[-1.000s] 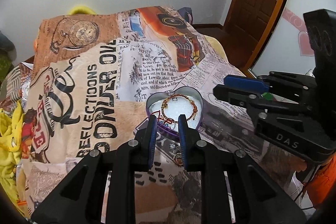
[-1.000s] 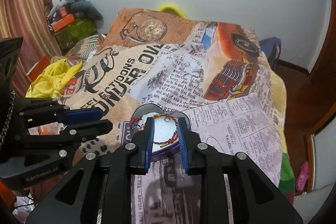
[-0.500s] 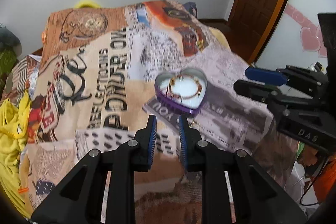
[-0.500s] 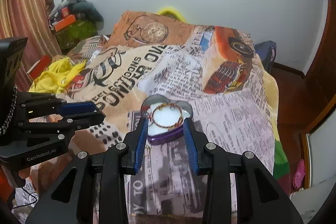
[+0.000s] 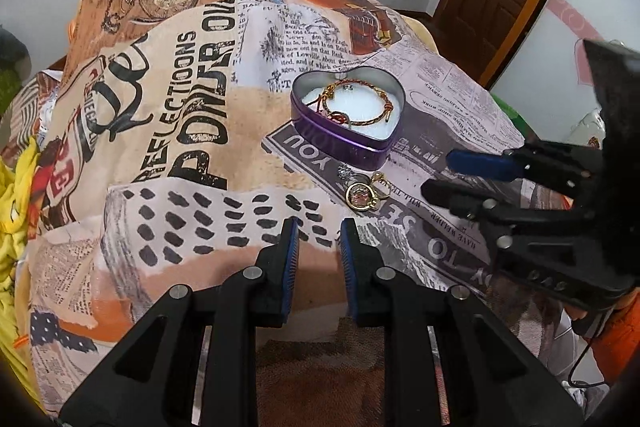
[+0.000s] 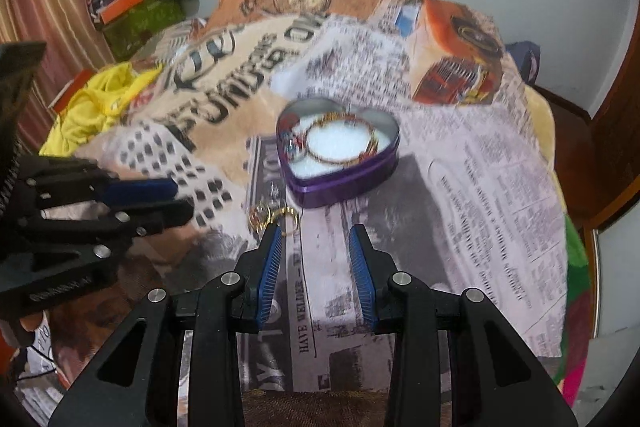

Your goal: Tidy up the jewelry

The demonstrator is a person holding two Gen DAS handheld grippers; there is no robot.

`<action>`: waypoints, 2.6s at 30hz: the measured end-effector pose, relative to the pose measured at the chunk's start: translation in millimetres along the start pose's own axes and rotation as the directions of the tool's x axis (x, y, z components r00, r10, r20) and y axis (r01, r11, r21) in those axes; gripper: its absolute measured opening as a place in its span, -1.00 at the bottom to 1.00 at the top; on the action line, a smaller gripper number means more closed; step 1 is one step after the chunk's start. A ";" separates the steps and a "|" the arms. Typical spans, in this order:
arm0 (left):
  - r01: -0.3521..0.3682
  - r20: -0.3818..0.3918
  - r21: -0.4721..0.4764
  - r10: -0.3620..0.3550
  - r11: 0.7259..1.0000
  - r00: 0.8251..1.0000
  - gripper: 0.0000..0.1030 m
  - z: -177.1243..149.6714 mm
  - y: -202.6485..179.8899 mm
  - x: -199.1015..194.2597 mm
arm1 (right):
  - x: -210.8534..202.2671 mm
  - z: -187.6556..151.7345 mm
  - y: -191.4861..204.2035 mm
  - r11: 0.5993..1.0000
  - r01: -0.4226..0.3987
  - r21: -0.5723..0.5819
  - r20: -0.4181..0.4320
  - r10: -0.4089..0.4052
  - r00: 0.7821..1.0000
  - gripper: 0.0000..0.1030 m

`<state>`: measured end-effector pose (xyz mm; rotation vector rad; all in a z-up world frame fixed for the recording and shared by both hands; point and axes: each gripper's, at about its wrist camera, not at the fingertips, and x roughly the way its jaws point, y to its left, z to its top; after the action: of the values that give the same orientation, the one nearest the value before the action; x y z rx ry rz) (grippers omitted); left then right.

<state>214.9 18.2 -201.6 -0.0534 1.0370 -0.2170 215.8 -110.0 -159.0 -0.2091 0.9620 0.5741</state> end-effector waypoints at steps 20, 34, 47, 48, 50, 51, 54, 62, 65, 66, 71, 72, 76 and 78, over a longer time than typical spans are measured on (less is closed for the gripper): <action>0.015 0.001 -0.007 -0.015 1.000 1.000 -0.60 -3.2 10.2 17.1 | 38.9 2.1 23.9 0.989 0.001 -0.145 -0.047 -0.008 0.999 -0.47; 0.058 -0.054 -0.006 -0.058 0.998 0.997 -0.60 12.0 -6.0 29.8 | 21.9 1.7 5.3 0.998 -0.024 -0.064 0.014 0.025 1.000 -0.88; 0.032 -0.066 0.035 -0.029 0.999 0.997 -0.32 25.1 -19.9 56.2 | 8.4 -4.0 -15.1 0.999 -0.042 -0.008 0.014 0.043 0.999 -0.79; 0.033 -0.066 0.039 -0.030 0.999 0.997 -0.33 25.9 -19.8 57.6 | 8.6 -4.2 -16.4 0.999 -0.050 -0.002 0.011 0.050 0.999 -0.76; 0.036 -0.060 0.041 -0.033 0.999 0.998 -0.43 27.1 -19.1 58.7 | 8.4 -4.9 -18.9 0.998 -0.059 0.007 0.011 0.059 0.998 -0.63; 0.038 -0.059 0.043 -0.035 0.998 0.998 -0.61 27.3 -18.7 58.9 | 8.0 -5.3 -19.5 0.998 -0.062 0.010 0.012 0.061 0.998 -0.60; 0.043 -0.054 0.058 -0.040 0.997 0.998 -0.65 26.0 -19.9 57.6 | 8.2 -6.0 -20.9 0.998 -0.066 0.018 0.013 0.066 0.998 -0.49; 0.032 -0.002 0.070 -0.032 0.997 0.999 -0.65 17.4 -18.9 36.4 | 11.1 -6.8 -13.8 0.997 -0.082 0.003 -0.010 0.082 0.997 -0.47; 0.024 0.022 0.058 -0.025 0.998 0.999 -0.65 12.6 -12.8 24.3 | 15.1 -5.4 -7.6 0.996 -0.086 -0.016 -0.023 0.086 0.996 -0.47; 0.018 0.033 0.053 -0.019 0.998 0.999 -0.65 10.7 -9.2 19.2 | 16.2 -5.1 -5.2 0.996 -0.086 -0.021 -0.028 0.085 0.996 -0.47; -0.014 0.064 0.034 0.012 0.999 0.998 -0.65 6.7 4.8 4.3 | 25.9 -0.6 9.1 0.996 -0.073 -0.055 -0.050 0.070 0.996 -0.47; -0.016 0.068 0.029 0.014 0.999 0.998 -0.65 6.6 7.1 2.9 | 30.3 0.4 12.3 0.996 -0.070 -0.062 -0.058 0.066 0.996 -0.47; -0.013 0.078 0.014 0.012 1.000 0.997 -0.65 3.4 14.9 -1.5 | 37.3 4.0 21.3 0.993 -0.047 -0.104 -0.065 0.040 0.997 -0.47; -0.010 0.082 0.010 0.009 1.000 0.997 -0.65 2.6 16.6 -1.7 | 39.2 4.9 22.8 0.993 -0.046 -0.113 -0.070 0.038 0.997 -0.47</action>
<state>218.8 34.7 -201.3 -0.0473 0.9540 -0.2098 224.0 -74.6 -186.6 -0.3132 1.0015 0.6651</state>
